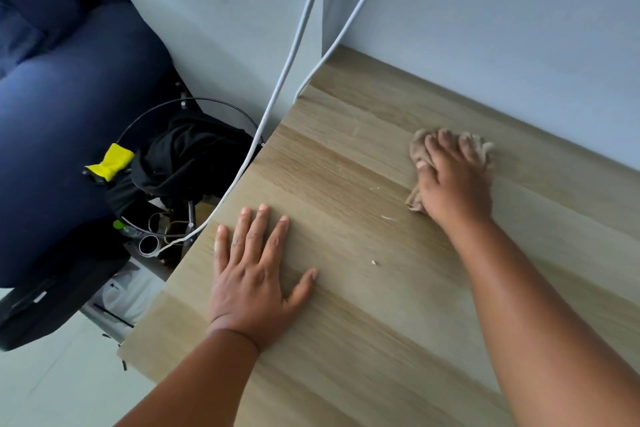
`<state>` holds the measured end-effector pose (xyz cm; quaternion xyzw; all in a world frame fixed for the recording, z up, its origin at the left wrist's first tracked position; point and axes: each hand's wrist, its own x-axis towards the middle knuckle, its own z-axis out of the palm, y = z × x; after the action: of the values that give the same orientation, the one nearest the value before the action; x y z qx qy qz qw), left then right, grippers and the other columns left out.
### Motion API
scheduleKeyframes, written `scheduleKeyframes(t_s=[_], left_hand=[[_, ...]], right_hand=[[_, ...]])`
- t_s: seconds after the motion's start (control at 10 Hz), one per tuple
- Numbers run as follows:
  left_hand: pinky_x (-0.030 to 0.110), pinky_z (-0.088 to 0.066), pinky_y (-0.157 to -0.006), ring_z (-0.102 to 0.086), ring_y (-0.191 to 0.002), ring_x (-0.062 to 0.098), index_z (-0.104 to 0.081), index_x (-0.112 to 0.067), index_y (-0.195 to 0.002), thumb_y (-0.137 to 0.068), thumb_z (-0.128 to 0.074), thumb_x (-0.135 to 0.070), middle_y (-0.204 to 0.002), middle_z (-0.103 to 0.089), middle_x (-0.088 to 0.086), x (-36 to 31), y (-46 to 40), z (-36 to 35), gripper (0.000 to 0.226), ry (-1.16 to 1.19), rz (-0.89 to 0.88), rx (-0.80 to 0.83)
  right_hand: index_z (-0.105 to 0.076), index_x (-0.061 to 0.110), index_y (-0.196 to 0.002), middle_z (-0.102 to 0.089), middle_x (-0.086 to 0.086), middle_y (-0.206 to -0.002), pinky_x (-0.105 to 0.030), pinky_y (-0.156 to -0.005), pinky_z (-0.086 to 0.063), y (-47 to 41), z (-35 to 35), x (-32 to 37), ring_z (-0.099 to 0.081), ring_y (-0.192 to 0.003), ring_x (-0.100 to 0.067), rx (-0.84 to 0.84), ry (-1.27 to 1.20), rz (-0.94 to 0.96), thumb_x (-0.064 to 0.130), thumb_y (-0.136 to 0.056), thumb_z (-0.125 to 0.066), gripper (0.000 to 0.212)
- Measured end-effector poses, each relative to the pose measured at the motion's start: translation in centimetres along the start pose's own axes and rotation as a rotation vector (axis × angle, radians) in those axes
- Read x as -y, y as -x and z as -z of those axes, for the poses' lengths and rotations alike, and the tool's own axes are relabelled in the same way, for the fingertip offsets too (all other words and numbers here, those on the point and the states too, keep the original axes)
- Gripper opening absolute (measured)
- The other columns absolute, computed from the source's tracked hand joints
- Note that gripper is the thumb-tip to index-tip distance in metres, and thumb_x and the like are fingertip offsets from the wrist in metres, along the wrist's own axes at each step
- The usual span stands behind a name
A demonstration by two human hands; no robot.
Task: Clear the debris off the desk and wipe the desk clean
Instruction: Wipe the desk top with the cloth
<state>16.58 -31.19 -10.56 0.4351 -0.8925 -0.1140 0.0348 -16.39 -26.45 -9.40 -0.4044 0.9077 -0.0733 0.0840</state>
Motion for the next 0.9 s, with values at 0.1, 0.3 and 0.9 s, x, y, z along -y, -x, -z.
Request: scheduleKeyframes(t_s=[0.1,0.3,0.9], left_hand=[[0.058,-0.012,-0.125,-0.004,-0.159,0.023,-0.037,-0.023,-0.156,-0.09,-0.039,-0.077,-0.168,-0.023,0.005,-0.1,0.0,-0.1,0.086,-0.001,0.001,-0.012],[0.058,-0.012,-0.125,-0.005,-0.159,0.024,-0.037,-0.022,-0.156,-0.089,-0.041,-0.076,-0.168,-0.024,0.006,-0.1,0.0,-0.1,0.086,-0.006,-0.003,-0.013],[0.057,-0.01,-0.126,-0.003,-0.159,0.023,-0.037,-0.021,-0.156,-0.089,-0.041,-0.075,-0.169,-0.023,0.006,0.0,0.1,-0.2,0.086,-0.003,-0.003,-0.015]], right_hand=[[-0.033,0.03,-0.158,-0.017,0.006,-0.171,-0.06,-0.126,-0.002,-1.8,-0.9,4.8,-0.009,-0.159,-0.028,0.049,0.032,0.051,0.044,-0.105,-0.033,0.055],[-0.043,0.028,-0.155,-0.031,0.005,-0.167,-0.06,-0.124,-0.014,5.0,-2.0,6.4,-0.024,-0.156,-0.026,0.101,0.057,0.445,0.043,-0.1,-0.037,0.057],[-0.038,0.027,-0.156,-0.024,0.0,-0.17,-0.062,-0.125,0.0,-0.5,-2.2,8.4,-0.015,-0.157,-0.033,0.002,0.028,0.072,0.044,-0.103,-0.031,0.055]])
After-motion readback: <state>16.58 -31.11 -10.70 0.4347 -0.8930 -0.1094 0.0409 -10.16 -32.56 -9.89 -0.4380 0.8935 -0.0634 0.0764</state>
